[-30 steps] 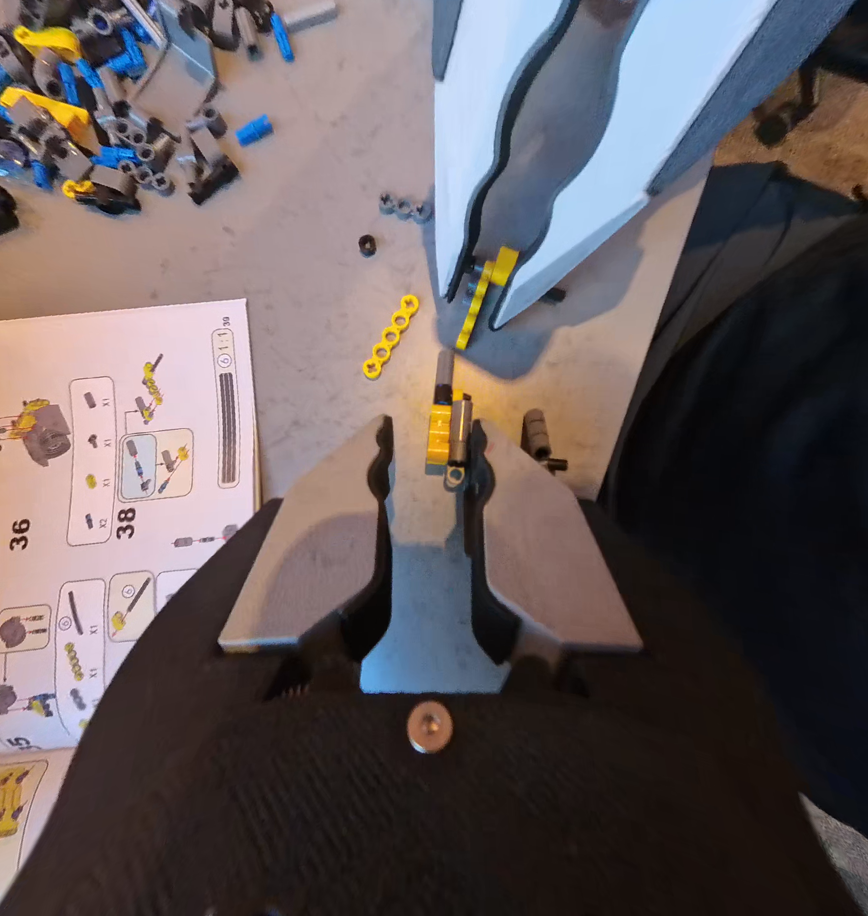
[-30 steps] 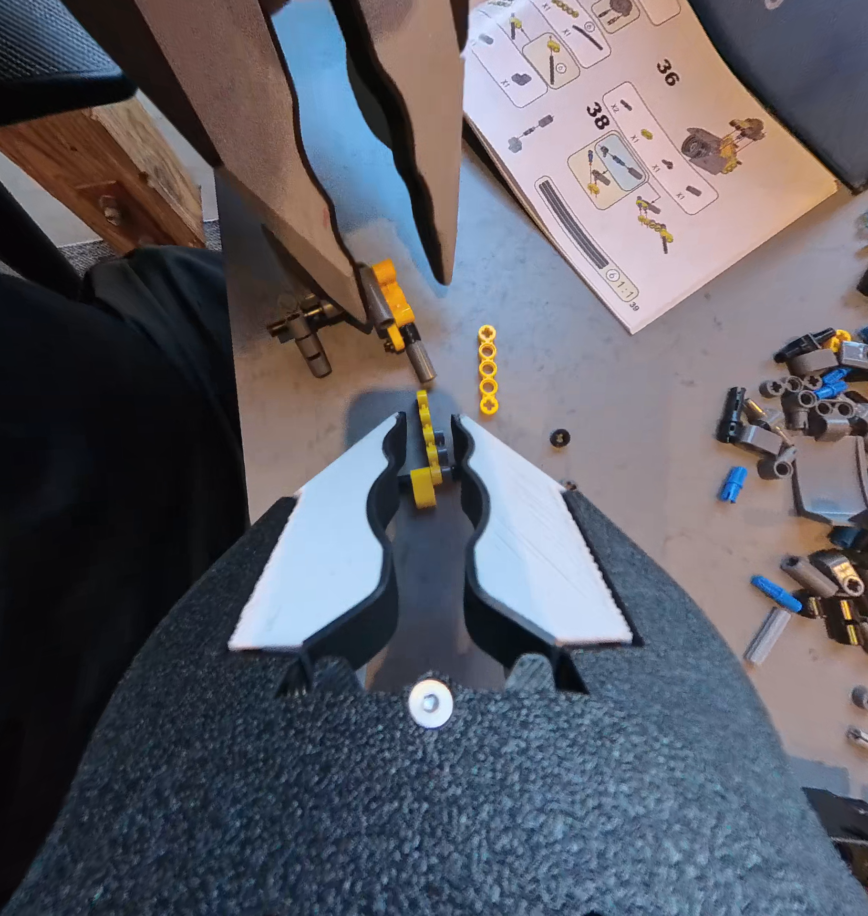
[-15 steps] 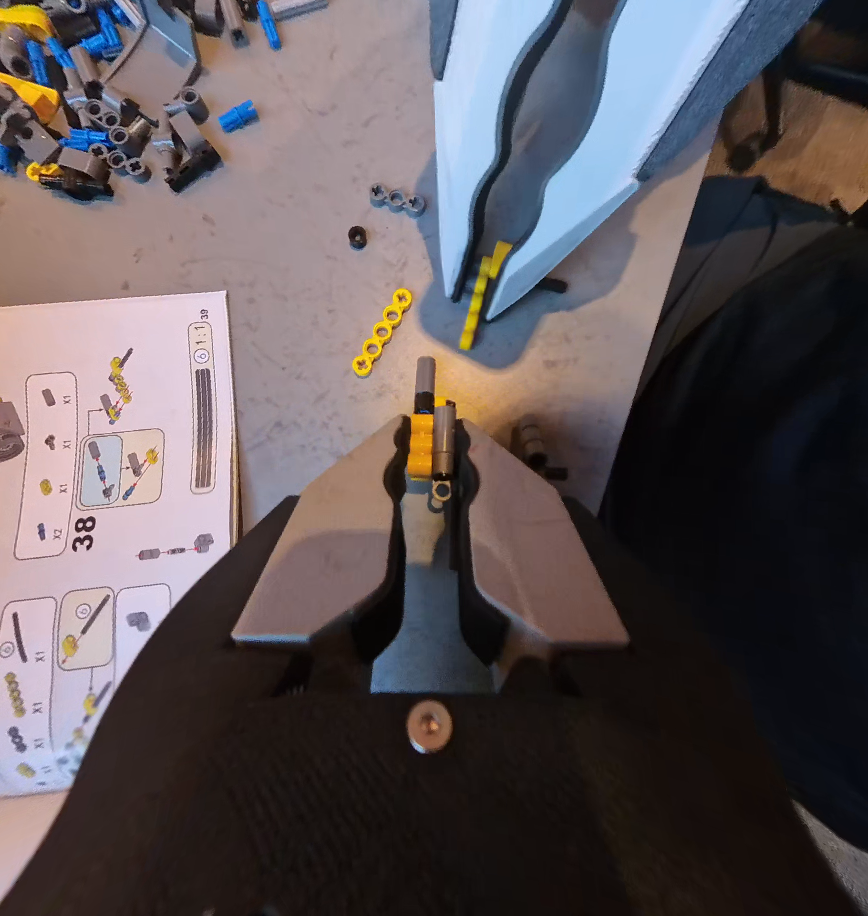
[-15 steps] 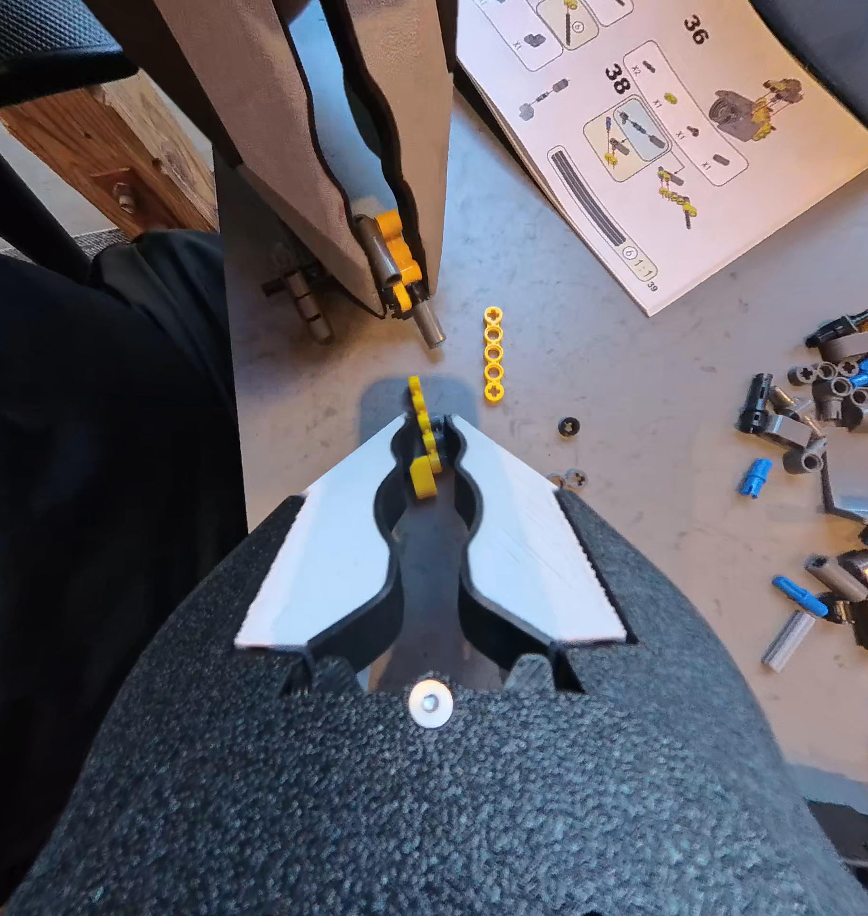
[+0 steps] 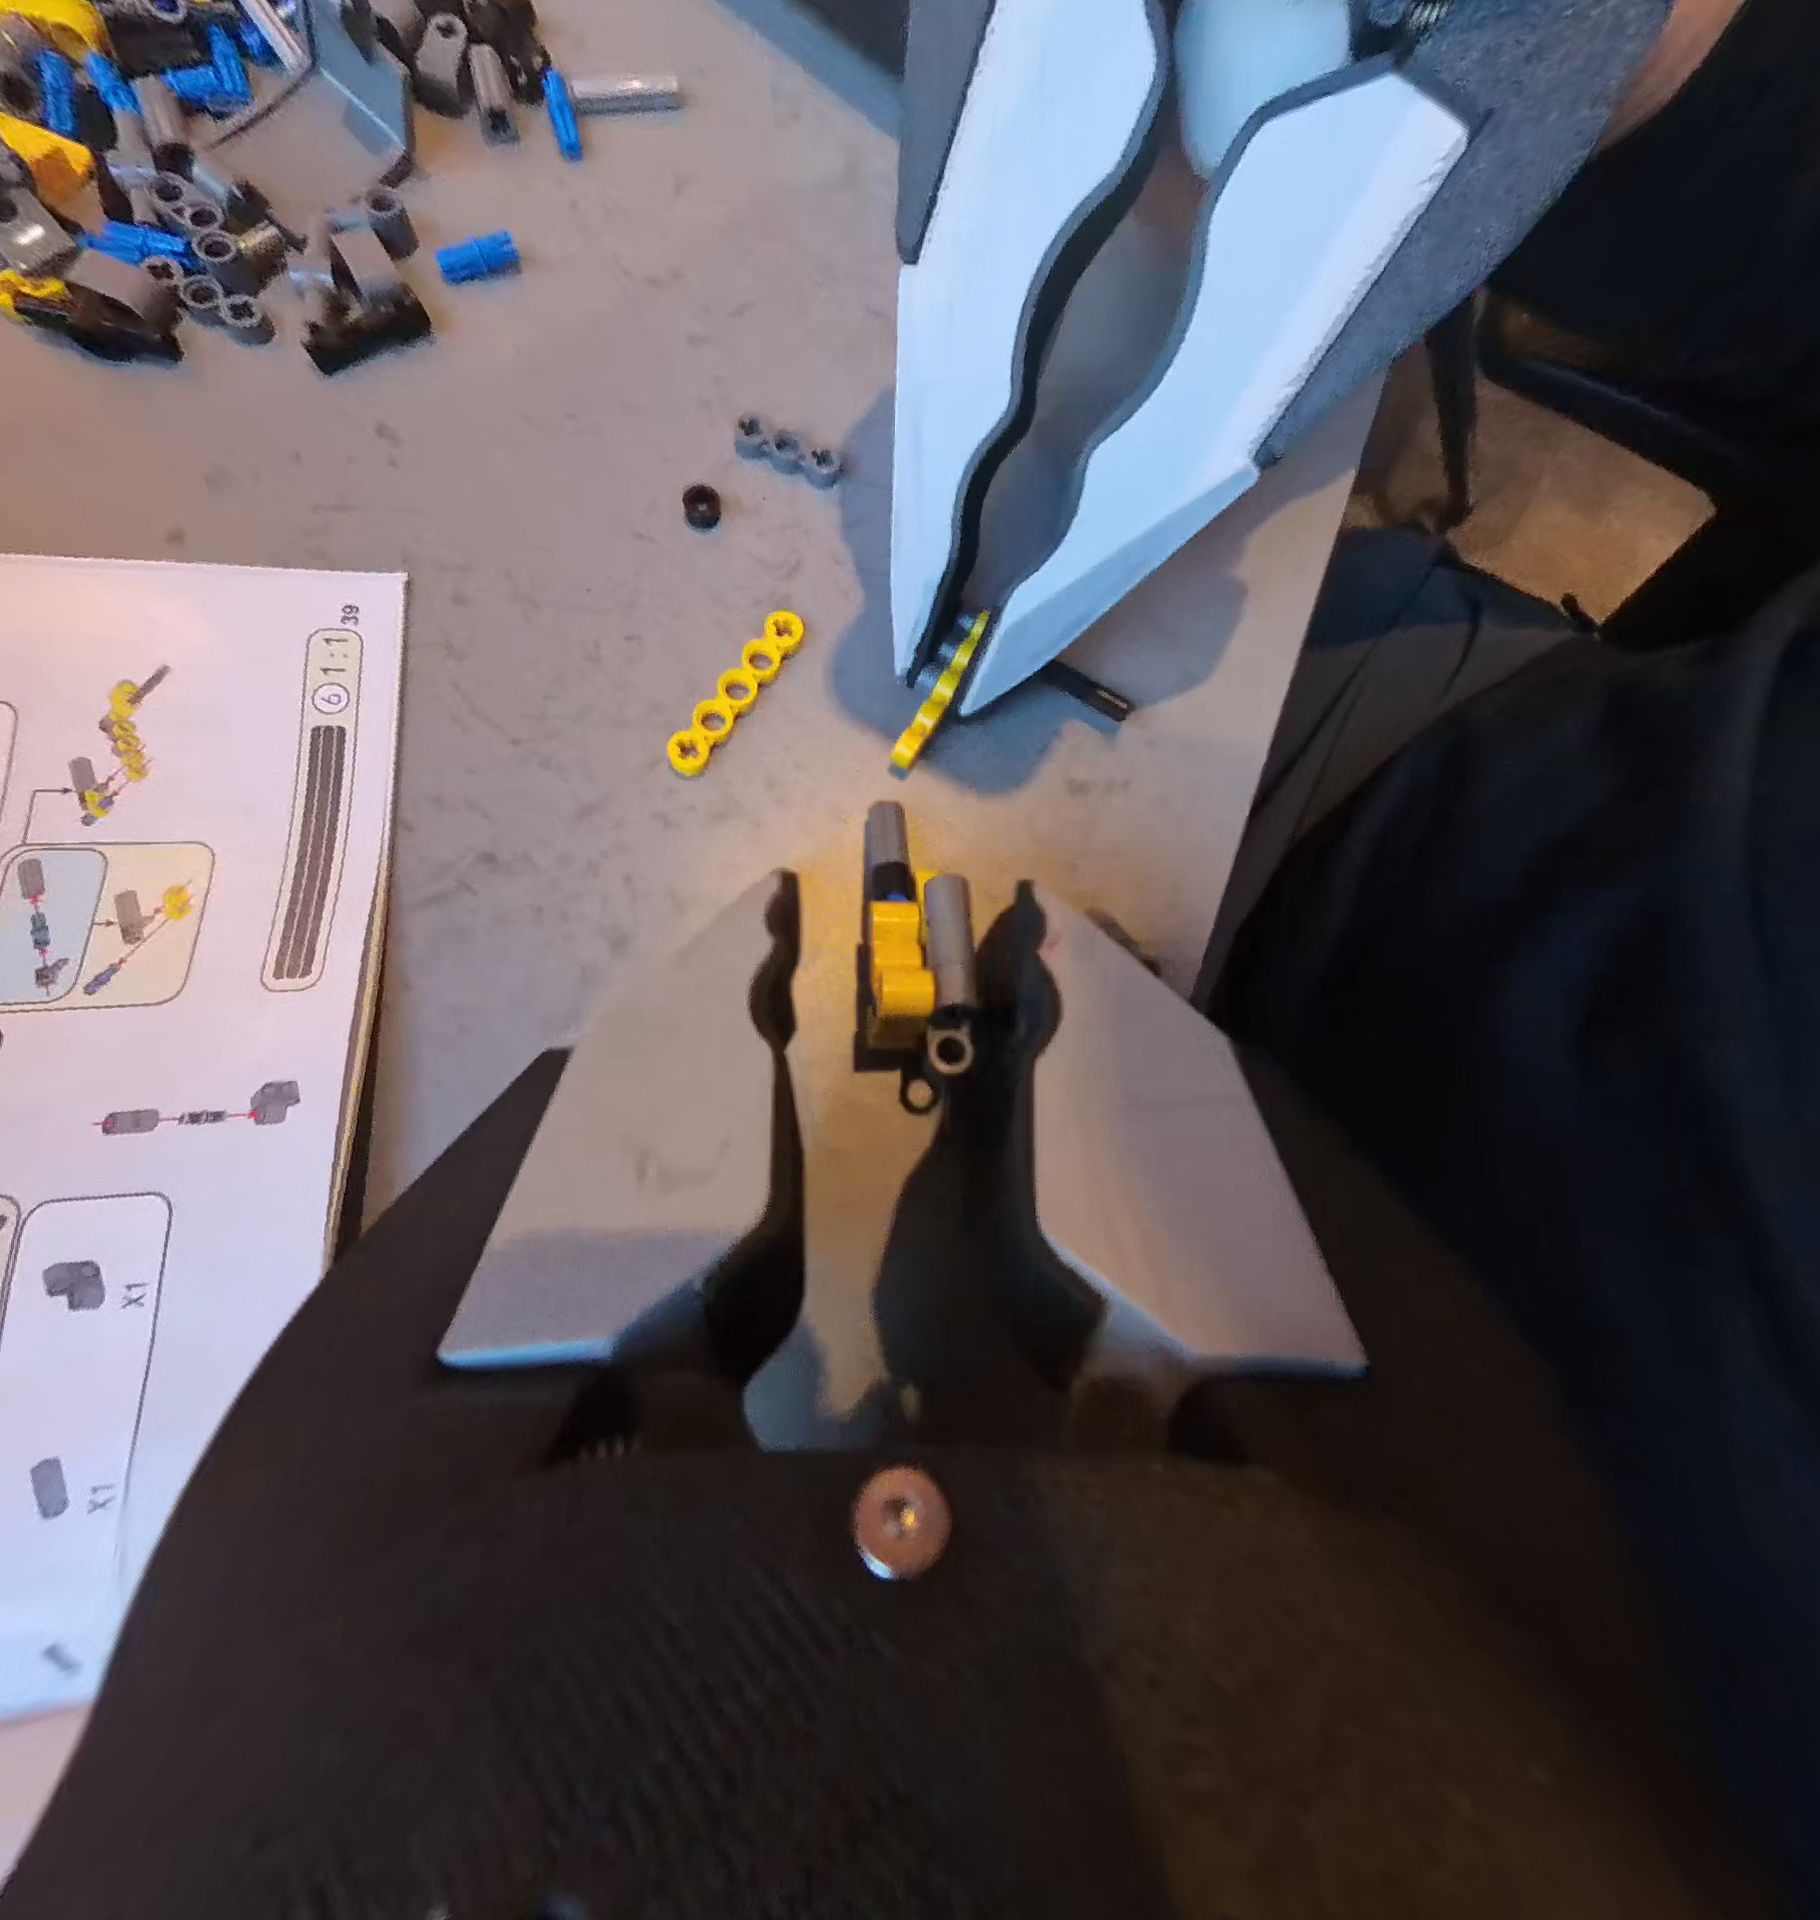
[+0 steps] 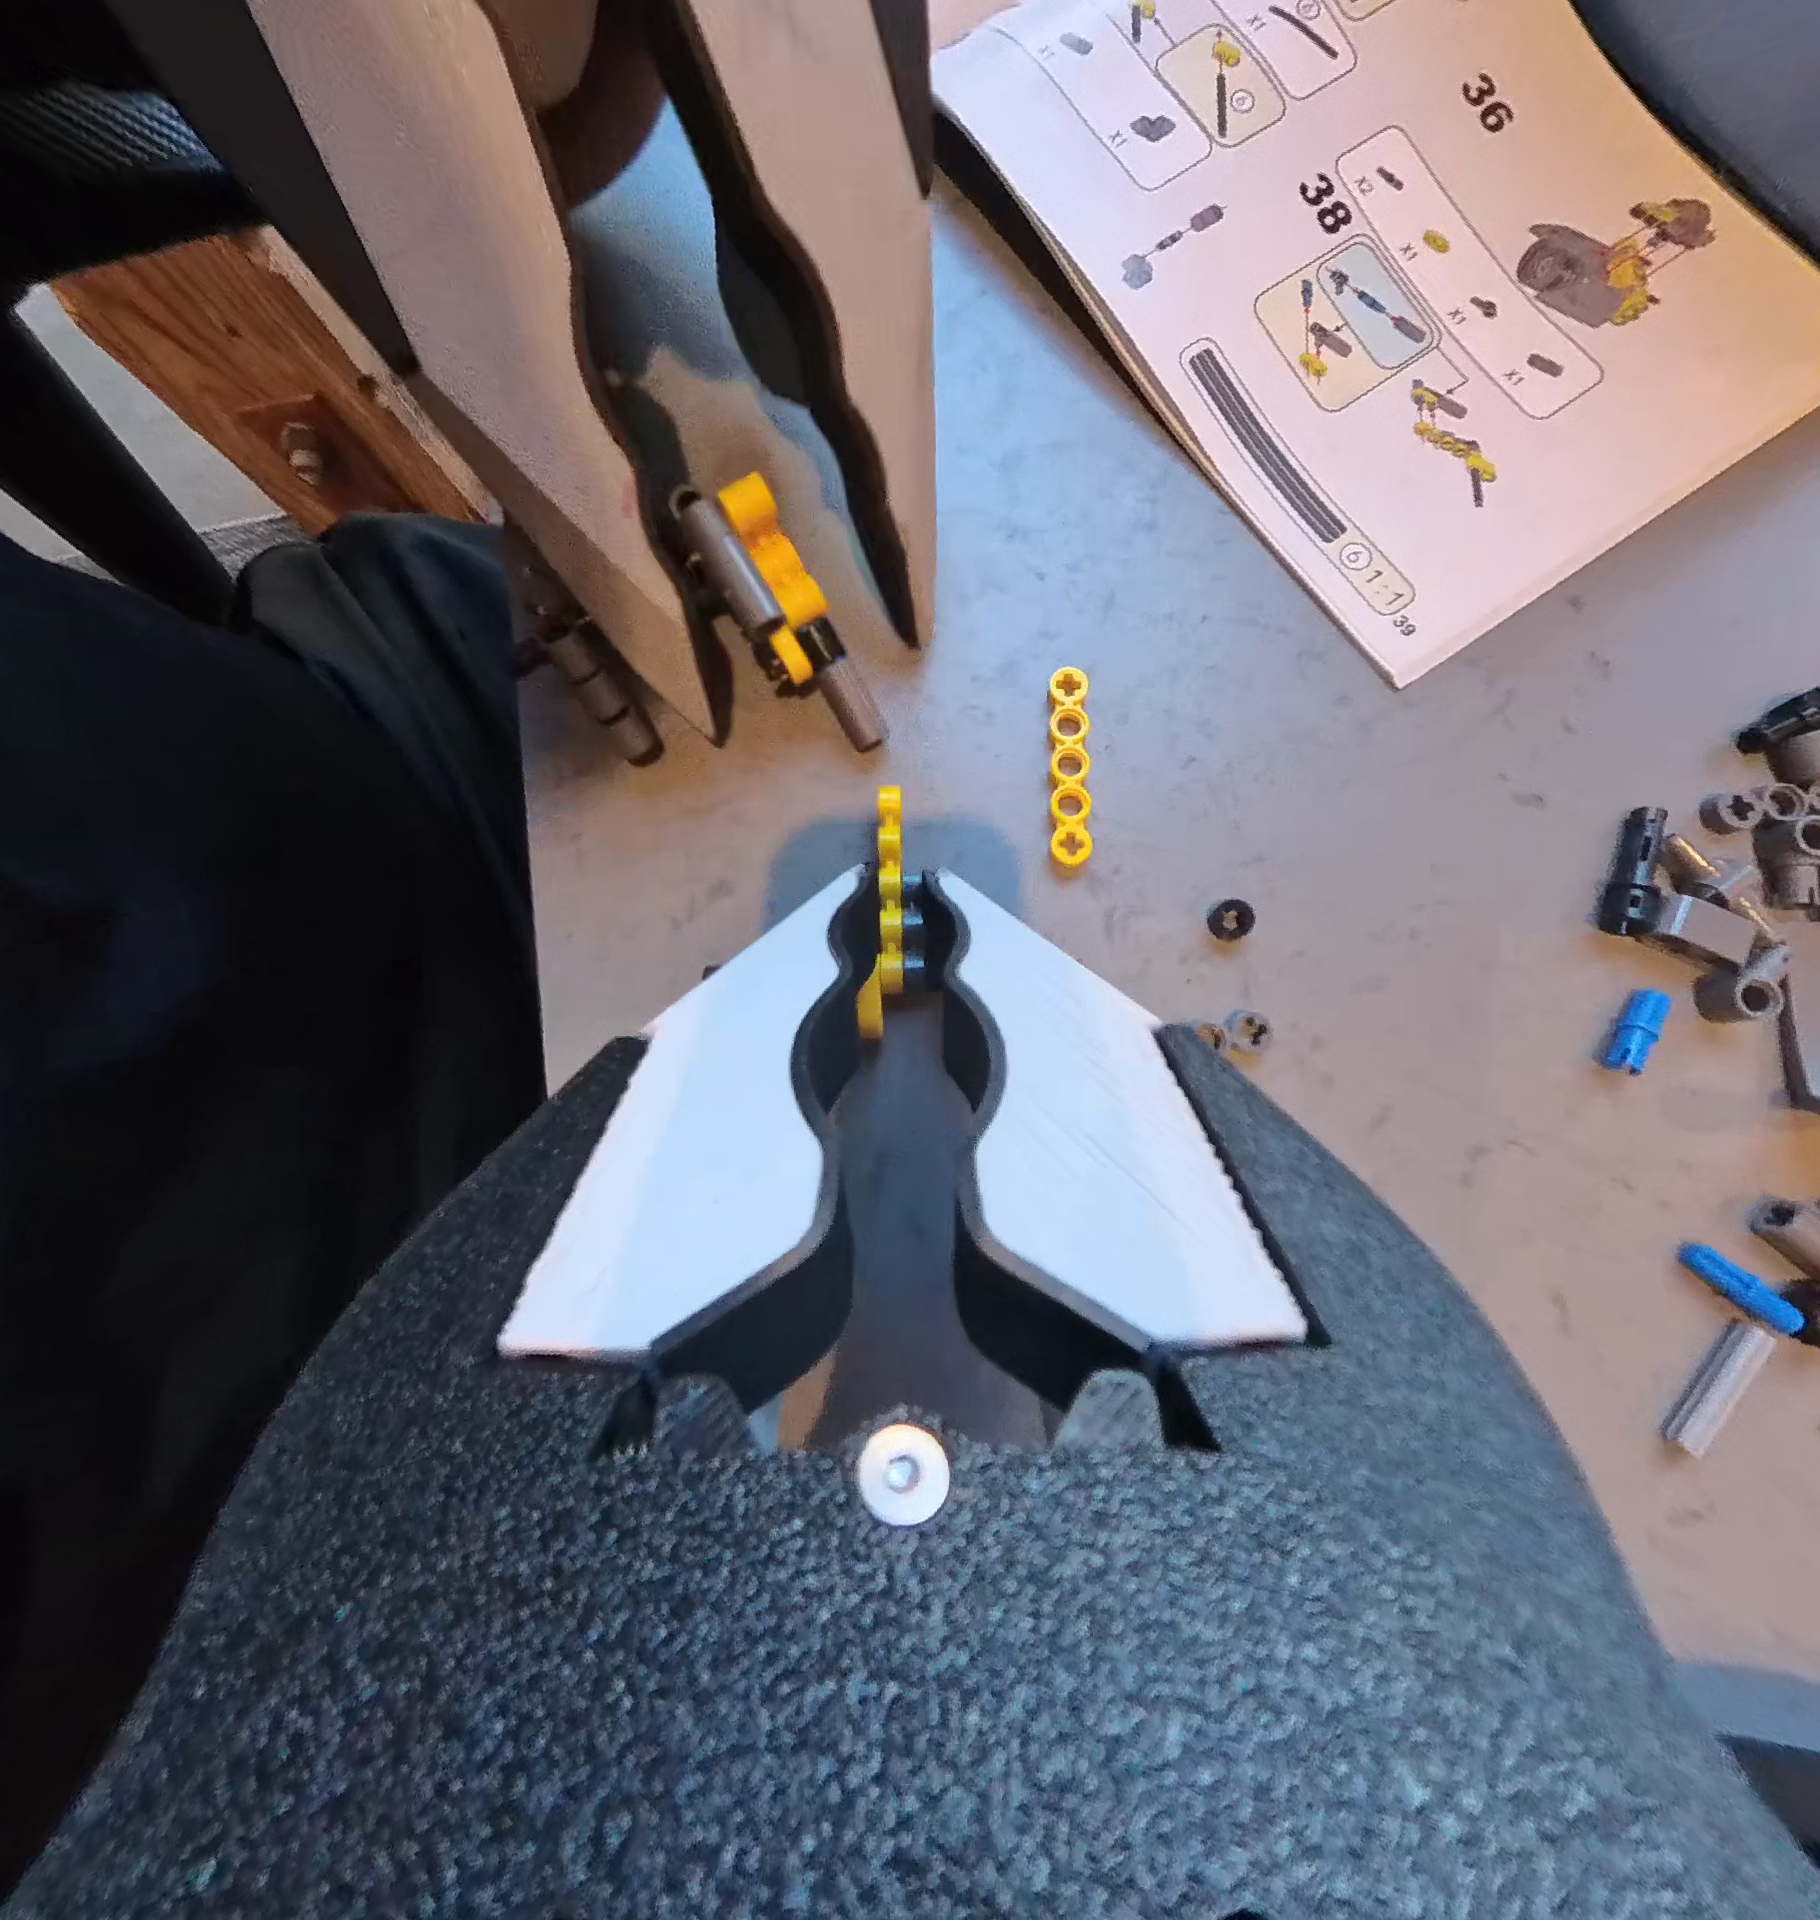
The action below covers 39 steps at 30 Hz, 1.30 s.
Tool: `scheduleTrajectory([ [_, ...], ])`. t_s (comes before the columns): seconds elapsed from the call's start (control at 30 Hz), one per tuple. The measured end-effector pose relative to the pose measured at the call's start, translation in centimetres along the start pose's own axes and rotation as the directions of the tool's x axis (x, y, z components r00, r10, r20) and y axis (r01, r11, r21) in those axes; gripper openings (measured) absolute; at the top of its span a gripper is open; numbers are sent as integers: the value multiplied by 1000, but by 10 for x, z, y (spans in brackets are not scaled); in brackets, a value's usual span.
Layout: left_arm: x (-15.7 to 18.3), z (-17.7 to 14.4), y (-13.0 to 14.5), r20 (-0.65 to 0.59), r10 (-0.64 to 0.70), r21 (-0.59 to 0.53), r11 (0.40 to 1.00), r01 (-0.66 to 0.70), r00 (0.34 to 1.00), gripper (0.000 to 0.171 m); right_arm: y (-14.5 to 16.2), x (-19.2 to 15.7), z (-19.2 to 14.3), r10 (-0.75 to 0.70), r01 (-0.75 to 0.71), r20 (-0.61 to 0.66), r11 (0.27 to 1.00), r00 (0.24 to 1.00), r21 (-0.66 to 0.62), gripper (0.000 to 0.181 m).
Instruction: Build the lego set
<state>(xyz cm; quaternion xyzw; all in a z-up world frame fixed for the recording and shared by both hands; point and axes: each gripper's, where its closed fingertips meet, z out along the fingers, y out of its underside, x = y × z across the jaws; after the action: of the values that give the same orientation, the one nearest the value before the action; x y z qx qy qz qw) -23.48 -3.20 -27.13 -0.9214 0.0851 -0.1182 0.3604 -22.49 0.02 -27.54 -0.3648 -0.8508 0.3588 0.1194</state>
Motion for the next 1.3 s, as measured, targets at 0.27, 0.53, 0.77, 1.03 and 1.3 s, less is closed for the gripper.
scheduleTrajectory([
  [0.27,-12,-27,7,118,70,-74,995,-61,991,49,-1,-14,1,-81,81,17,997,997,9,8],
  [0.53,-9,-34,4,92,42,-73,997,-35,995,45,-11,-24,5,-146,144,35,988,989,52,8],
  [0.77,-5,-15,10,20,88,-124,989,-85,996,39,-10,-21,7,-290,290,-4,957,957,21,8],
  [1.03,-4,-16,-6,-71,57,-117,991,-65,996,39,-14,-12,1,-420,420,-44,907,906,-15,8],
  [1.3,-1,-10,-6,-88,59,-85,994,-66,994,36,-33,-12,-25,-677,704,-344,708,650,-62,8],
])
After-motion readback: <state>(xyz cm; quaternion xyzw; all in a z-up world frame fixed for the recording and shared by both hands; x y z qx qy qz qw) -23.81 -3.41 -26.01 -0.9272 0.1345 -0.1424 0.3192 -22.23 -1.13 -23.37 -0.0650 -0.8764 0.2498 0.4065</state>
